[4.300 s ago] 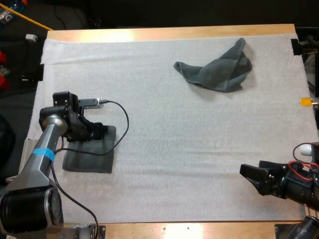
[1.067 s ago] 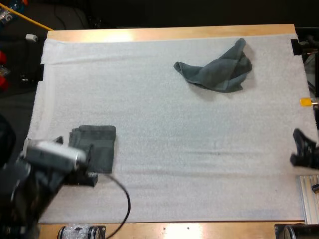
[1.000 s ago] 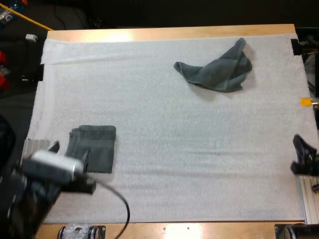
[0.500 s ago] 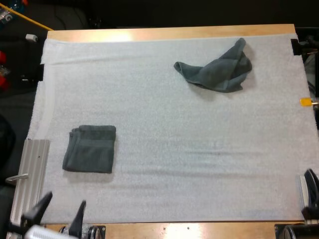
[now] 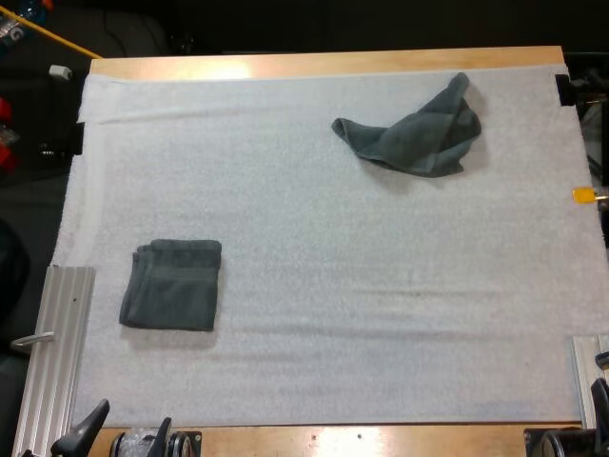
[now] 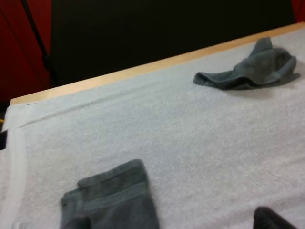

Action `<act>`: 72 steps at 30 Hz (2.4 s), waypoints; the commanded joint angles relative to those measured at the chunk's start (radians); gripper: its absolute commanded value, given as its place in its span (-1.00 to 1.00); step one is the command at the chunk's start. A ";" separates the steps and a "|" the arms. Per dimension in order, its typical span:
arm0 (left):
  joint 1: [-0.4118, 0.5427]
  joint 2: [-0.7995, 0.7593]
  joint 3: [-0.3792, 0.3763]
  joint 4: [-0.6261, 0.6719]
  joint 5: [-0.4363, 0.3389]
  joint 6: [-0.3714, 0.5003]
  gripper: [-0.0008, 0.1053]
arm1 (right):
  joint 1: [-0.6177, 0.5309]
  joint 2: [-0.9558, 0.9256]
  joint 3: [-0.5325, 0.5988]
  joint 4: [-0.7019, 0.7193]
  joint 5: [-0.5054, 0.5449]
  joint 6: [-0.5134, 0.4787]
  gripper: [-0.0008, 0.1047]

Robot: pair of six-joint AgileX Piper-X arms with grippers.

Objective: Pick towel from pile, fold and stack

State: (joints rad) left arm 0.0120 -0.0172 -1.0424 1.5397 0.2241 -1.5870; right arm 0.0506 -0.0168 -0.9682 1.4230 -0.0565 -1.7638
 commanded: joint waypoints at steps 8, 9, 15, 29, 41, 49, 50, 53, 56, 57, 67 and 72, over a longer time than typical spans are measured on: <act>0.000 -0.140 -0.001 0.018 0.004 -0.007 0.22 | 0.001 -0.039 -0.006 0.009 0.000 -0.035 0.23; 0.000 -0.140 -0.001 0.013 0.004 -0.007 0.22 | 0.001 -0.039 -0.005 0.008 0.000 -0.035 0.23; 0.000 -0.138 0.054 -0.084 0.004 -0.007 0.22 | 0.001 -0.039 0.038 -0.072 0.000 -0.035 0.23; 0.000 -0.136 0.348 -0.429 0.004 -0.007 0.22 | 0.001 -0.038 0.266 -0.395 0.000 -0.035 0.23; 0.000 -0.134 0.513 -0.491 0.004 -0.009 0.22 | 0.001 -0.036 0.442 -0.418 0.000 -0.035 0.23; 0.000 -0.134 0.512 -0.492 0.004 -0.009 0.22 | 0.001 -0.036 0.470 -0.448 0.000 -0.028 0.23; 0.000 -0.134 0.512 -0.492 0.004 -0.009 0.22 | 0.001 -0.036 0.470 -0.448 0.000 -0.028 0.23; 0.000 -0.134 0.512 -0.492 0.004 -0.009 0.22 | 0.001 -0.036 0.470 -0.448 0.000 -0.028 0.23; 0.000 -0.134 0.512 -0.492 0.004 -0.009 0.22 | 0.001 -0.036 0.470 -0.448 0.000 -0.028 0.23; 0.000 -0.134 0.512 -0.492 0.004 -0.009 0.22 | 0.001 -0.036 0.470 -0.448 0.000 -0.028 0.23; 0.000 -0.134 0.512 -0.492 0.004 -0.009 0.22 | -0.002 -0.036 0.470 -0.448 0.000 -0.028 0.23; 0.000 -0.134 0.512 -0.492 0.004 -0.009 0.22 | -0.050 -0.036 0.470 -0.448 0.000 -0.028 0.23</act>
State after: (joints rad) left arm 0.0120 -0.0134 -0.5260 1.0662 0.2261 -1.5872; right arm -0.0010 -0.0127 -0.4941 0.9846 -0.0565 -1.7866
